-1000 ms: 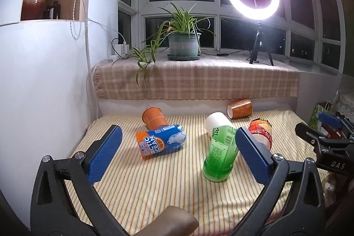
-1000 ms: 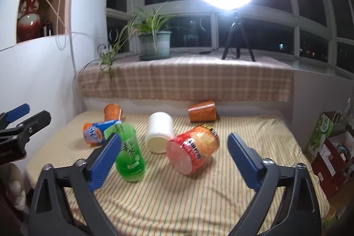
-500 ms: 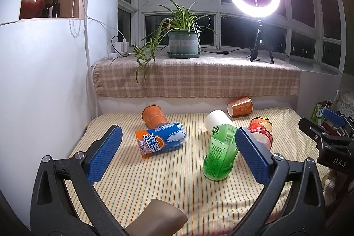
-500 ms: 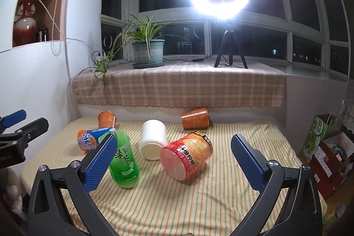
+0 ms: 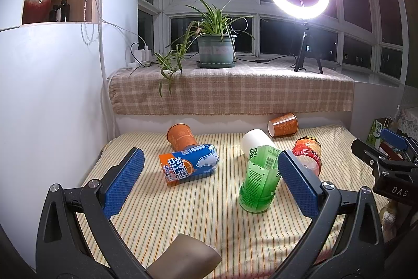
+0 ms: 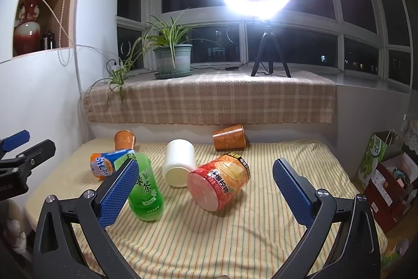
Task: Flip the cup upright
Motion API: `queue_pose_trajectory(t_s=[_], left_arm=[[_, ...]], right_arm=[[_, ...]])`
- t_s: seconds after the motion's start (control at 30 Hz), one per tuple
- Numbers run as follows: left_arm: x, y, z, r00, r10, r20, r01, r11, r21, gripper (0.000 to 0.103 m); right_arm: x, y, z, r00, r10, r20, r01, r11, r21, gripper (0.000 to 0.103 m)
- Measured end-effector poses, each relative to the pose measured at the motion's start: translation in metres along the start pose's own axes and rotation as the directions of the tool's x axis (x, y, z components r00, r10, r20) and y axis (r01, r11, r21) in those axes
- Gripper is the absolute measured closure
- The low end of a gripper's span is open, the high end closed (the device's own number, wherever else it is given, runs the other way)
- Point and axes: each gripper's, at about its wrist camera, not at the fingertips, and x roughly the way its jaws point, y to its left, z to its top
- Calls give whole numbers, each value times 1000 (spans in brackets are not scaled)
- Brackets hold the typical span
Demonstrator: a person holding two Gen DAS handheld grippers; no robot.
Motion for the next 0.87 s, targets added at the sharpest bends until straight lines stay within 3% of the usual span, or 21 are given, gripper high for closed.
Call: queue_pose_trajectory(t_s=[0.87], left_arm=[[0, 2, -4, 1000, 11, 1, -11, 1000, 25, 0]], right_arm=[[3, 2, -1, 1000, 4, -10, -4, 1000, -3, 1]])
